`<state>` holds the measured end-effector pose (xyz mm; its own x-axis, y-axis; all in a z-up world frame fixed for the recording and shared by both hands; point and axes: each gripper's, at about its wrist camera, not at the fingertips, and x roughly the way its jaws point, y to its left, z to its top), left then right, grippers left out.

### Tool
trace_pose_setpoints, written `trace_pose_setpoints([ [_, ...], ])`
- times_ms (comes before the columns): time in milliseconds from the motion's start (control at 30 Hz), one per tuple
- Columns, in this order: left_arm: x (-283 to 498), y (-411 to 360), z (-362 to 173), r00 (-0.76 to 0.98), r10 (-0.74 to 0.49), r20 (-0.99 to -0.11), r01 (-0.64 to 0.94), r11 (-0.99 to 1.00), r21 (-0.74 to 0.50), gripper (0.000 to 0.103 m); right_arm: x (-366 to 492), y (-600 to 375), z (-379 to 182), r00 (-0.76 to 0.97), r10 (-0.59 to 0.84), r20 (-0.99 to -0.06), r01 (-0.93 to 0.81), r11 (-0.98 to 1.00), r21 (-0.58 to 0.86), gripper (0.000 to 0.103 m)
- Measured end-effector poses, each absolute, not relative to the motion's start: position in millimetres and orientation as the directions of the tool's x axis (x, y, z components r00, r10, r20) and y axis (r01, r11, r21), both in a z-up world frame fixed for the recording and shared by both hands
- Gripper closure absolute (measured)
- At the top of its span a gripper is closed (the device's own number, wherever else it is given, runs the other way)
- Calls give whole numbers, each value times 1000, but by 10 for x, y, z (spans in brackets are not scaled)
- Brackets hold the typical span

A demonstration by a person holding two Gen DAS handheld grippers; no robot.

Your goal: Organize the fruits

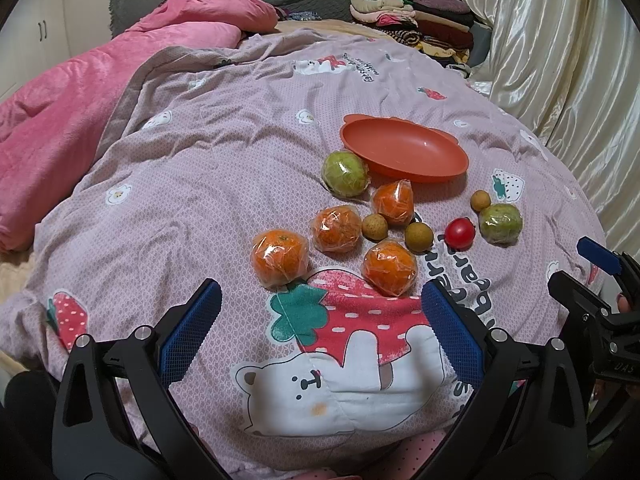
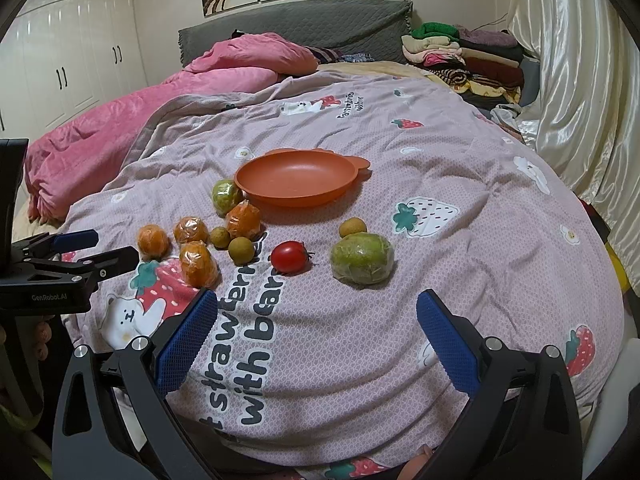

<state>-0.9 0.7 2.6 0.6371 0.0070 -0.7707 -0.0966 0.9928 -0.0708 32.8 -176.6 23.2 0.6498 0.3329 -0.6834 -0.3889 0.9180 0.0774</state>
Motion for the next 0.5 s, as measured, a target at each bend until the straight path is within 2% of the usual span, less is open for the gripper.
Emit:
trace_pose_setpoints([
  [500,6,102,-42,615,15,-789,-111,992,-68,9,379,-1764,174,639,335,-692,-385,919,89,4],
])
